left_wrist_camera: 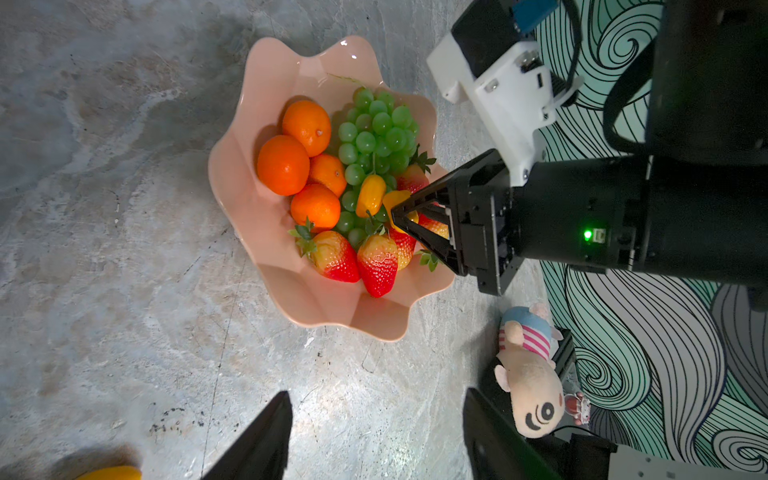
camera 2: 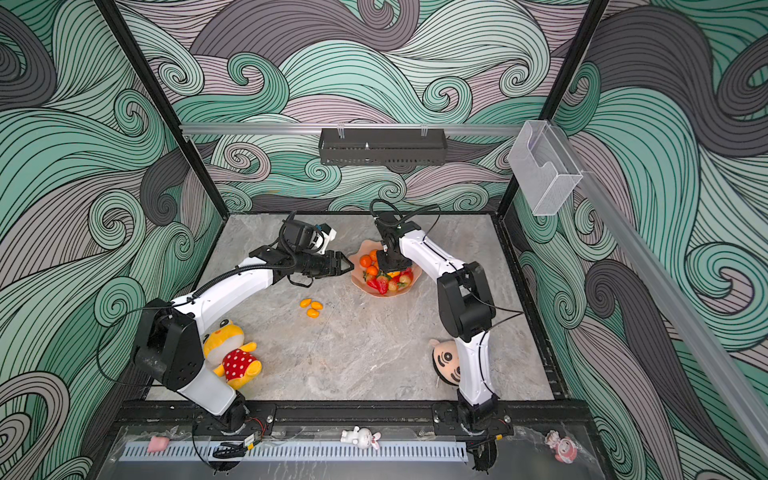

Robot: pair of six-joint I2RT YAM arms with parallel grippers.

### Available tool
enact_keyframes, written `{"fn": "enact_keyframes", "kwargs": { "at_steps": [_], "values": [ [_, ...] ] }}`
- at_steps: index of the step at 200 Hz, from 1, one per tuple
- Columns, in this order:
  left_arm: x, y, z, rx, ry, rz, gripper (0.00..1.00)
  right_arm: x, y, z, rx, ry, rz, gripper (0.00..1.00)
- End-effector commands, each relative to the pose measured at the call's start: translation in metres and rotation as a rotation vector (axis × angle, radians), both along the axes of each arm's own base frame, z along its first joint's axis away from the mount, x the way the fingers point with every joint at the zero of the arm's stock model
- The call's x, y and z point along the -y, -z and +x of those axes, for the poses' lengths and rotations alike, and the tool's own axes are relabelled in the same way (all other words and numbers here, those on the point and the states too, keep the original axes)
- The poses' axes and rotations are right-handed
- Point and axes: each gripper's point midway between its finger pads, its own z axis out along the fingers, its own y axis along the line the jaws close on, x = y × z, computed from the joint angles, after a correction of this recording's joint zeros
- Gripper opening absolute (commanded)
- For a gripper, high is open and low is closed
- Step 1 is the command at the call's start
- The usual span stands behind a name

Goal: Place and organize the fake fruits in the fruit bowl
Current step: 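Lower the kumquat into the bowl and open the right gripper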

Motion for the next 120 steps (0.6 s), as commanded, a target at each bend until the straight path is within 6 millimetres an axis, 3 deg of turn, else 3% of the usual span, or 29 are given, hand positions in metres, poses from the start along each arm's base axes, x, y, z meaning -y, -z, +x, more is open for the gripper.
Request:
{"fn": "enact_keyframes", "kwargs": {
  "at_steps": [1,27,59,120],
  "values": [
    [0.004,-0.011,-0.002,0.023,0.019,0.003,0.67,0.002,-0.005,0.003,0.007,0.002,-0.004,0.36],
    [0.001,-0.013,-0.006,0.022,0.015,0.006,0.67,0.001,-0.008,0.003,0.01,0.001,0.001,0.37],
    [-0.012,-0.027,-0.015,0.054,-0.006,0.036,0.67,-0.001,-0.028,0.0,0.047,-0.007,0.03,0.38],
    [-0.088,-0.051,-0.047,0.22,-0.232,0.13,0.68,-0.031,-0.077,-0.021,0.234,-0.093,0.165,0.48]
  ]
}}
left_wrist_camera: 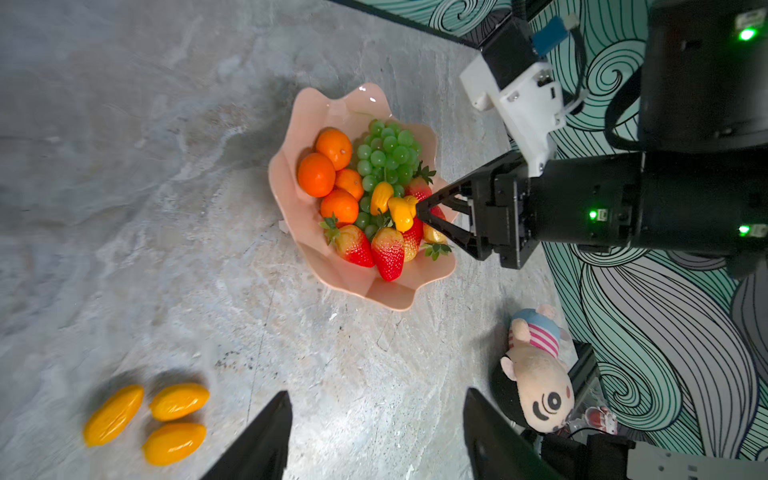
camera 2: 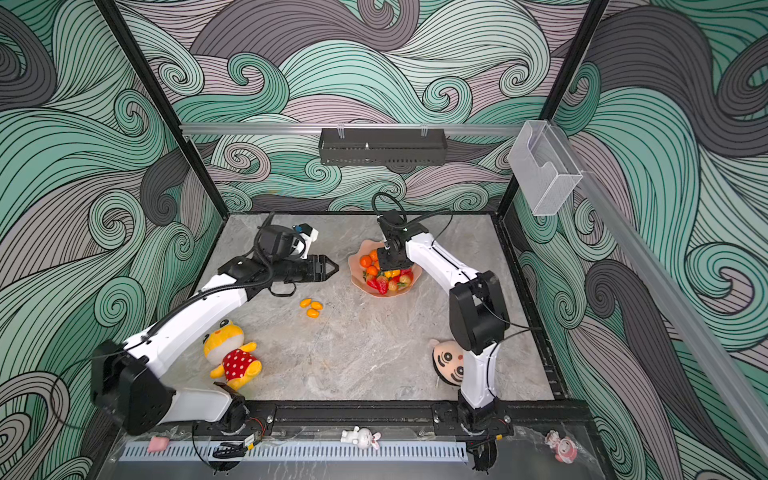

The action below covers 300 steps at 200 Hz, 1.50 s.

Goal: Place and organize the fake fruits in the fruit bowl
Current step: 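Lower the kumquat into the bowl and open the right gripper, then move the right gripper back to the cluster of three yellow kumquats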

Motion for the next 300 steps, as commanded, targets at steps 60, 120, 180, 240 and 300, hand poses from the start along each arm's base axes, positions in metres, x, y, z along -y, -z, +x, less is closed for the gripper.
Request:
{"fn": "enact_keyframes", "kwargs": {
  "at_steps": [60,120,180,240,300],
  "values": [
    [-0.088,-0.001,-0.026,0.059,-0.252,0.074,0.69,-0.068,-0.026,-0.039,0.084,-0.161,0.179,0.54],
    [-0.125,0.014,-0.027,-0.005,-0.371,0.011,0.69,-0.118,-0.02,-0.076,0.109,-0.3,0.15,0.56],
    [-0.153,0.033,-0.034,-0.064,-0.472,-0.04,0.69,-0.162,0.001,-0.113,0.021,-0.409,0.177,0.56],
    [-0.175,0.043,-0.04,-0.108,-0.552,-0.115,0.69,-0.193,0.035,-0.128,-0.068,-0.456,0.062,0.51],
    [-0.184,0.051,-0.042,-0.125,-0.585,-0.152,0.69,-0.218,0.061,-0.132,-0.172,-0.538,0.051,0.43]
  ]
}}
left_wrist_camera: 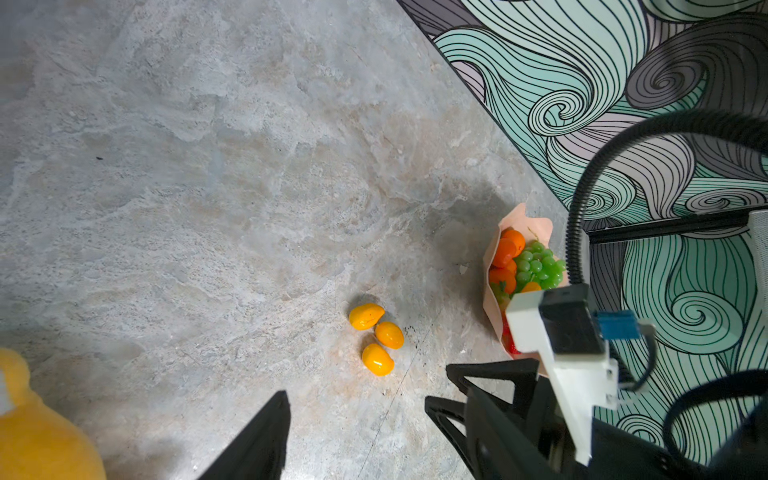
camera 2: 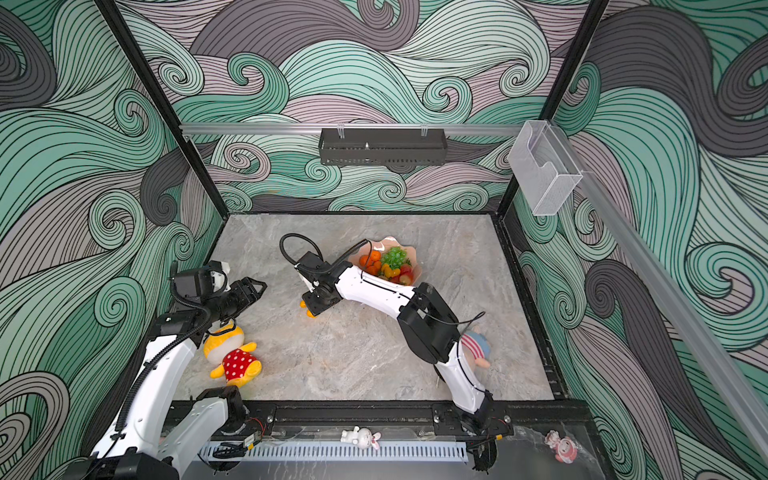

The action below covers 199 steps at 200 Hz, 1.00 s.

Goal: Place and organize the fake fruits in the fruit bowl
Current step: 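Move the right gripper back to the cluster of three yellow kumquats, then lower the right gripper and close it on the nearest kumquat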

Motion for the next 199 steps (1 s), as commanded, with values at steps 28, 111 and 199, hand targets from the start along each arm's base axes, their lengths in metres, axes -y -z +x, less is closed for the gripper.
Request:
{"fn": "enact_keyframes", "kwargs": {
  "at_steps": [28,111,199],
  "values": [
    [0.001,-0.002,-0.002,0.005,0.0,-0.031,0.69,-0.01,0.014,-0.01,-0.086,-0.075,-0.026,0.41],
    [-0.003,0.0,-0.002,0.002,-0.012,-0.035,0.69,-0.024,0.032,0.001,-0.101,-0.095,-0.073,0.39],
    [0.0,0.002,-0.001,0.0,-0.002,-0.048,0.69,-0.026,0.05,0.003,-0.121,-0.102,-0.107,0.39]
  ]
}}
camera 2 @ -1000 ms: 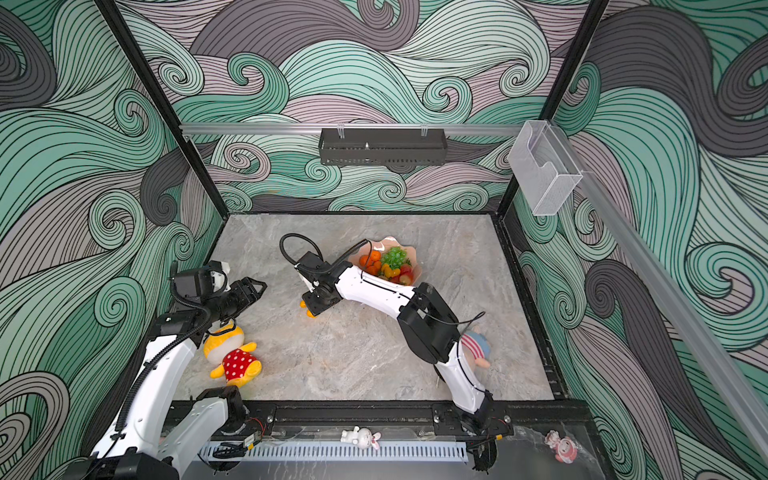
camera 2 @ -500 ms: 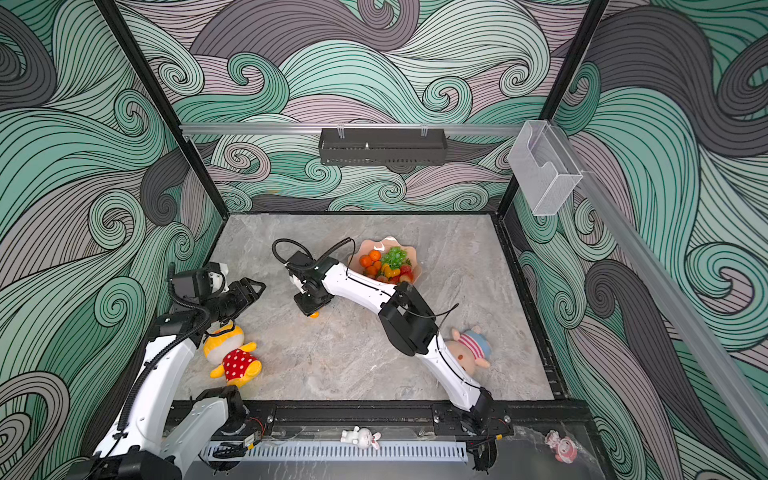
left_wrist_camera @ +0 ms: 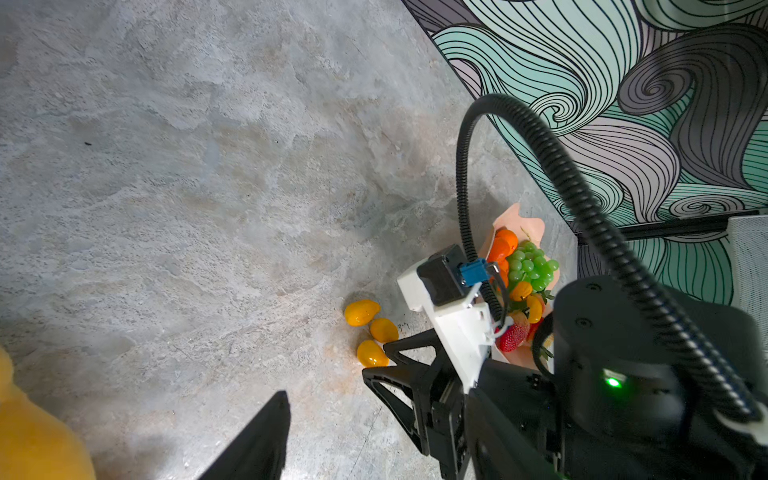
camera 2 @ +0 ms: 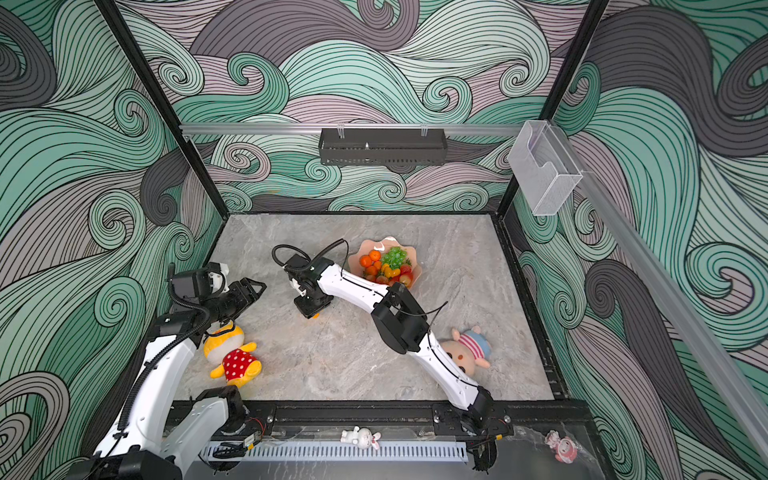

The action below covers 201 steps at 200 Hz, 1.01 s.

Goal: Place and organize the fake fruits in the fruit bowl
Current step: 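Lower the right gripper and close it on the nearest kumquat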

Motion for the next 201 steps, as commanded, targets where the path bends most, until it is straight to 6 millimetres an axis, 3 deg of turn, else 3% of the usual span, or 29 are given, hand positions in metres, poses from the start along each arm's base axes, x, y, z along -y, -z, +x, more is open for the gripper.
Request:
{"fn": "enact_keyframes", "kwargs": {
  "at_steps": [1,137,201],
  "values": [
    [0.0,0.001,0.0,0.001,-0.004,-0.016,0.69,0.001,0.003,-0.001,-0.011,-0.012,-0.016,0.39],
    [0.002,0.002,0.001,0.001,0.006,-0.027,0.69,0.004,0.019,0.003,-0.006,-0.011,-0.059,0.37],
    [0.002,0.003,0.001,-0.002,0.01,-0.032,0.69,0.003,0.02,0.003,-0.007,-0.01,-0.059,0.31]
  ]
}}
